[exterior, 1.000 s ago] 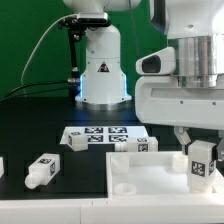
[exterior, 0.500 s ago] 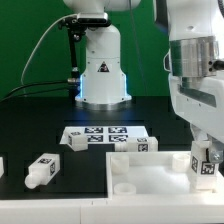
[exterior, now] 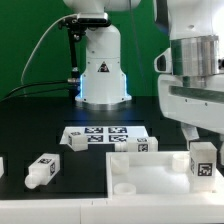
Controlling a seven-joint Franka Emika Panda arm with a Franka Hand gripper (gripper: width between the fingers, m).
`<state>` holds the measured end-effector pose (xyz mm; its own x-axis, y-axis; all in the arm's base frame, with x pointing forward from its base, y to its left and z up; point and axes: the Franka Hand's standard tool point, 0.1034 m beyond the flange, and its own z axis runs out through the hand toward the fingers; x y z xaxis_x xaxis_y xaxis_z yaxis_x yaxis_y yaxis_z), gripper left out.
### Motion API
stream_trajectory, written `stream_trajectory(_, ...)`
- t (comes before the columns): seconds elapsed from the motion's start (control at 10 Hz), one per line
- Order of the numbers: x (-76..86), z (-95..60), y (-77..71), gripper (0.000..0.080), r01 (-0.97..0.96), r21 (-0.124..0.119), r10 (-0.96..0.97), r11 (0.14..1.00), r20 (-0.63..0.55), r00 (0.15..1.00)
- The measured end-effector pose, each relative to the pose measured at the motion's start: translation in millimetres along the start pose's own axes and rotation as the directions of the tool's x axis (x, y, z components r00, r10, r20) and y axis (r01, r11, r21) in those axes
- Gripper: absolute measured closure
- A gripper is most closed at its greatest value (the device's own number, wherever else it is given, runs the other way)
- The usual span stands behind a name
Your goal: Assemble square table
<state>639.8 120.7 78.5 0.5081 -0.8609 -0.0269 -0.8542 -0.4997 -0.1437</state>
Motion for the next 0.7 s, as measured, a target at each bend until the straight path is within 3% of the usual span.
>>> stream_trajectory(0.1, -1.5, 0.5, -0.2, 0.0182, 0.149, -0.001, -0.149, 0.989, 0.0, 0.989)
stream_trajectory(0.4, 0.4, 0.5, 0.6, 0.0151, 0.294, -0.004, -0.294, 0.956, -0.001, 0.956)
stream_trajectory(0.5, 1.5, 0.0, 0.6, 0.0151, 0.432, -0.013, -0.432, 0.902, -0.007, 0.902)
stream_trajectory(0.6, 3.4, -1.5, -1.5, 0.015, 0.633, -0.042, -0.634, 0.773, -0.027, 0.772)
stream_trajectory(0.7, 3.9, -1.0, -2.9, 0.015, 0.698, -0.048, -0.7, 0.714, -0.038, 0.713)
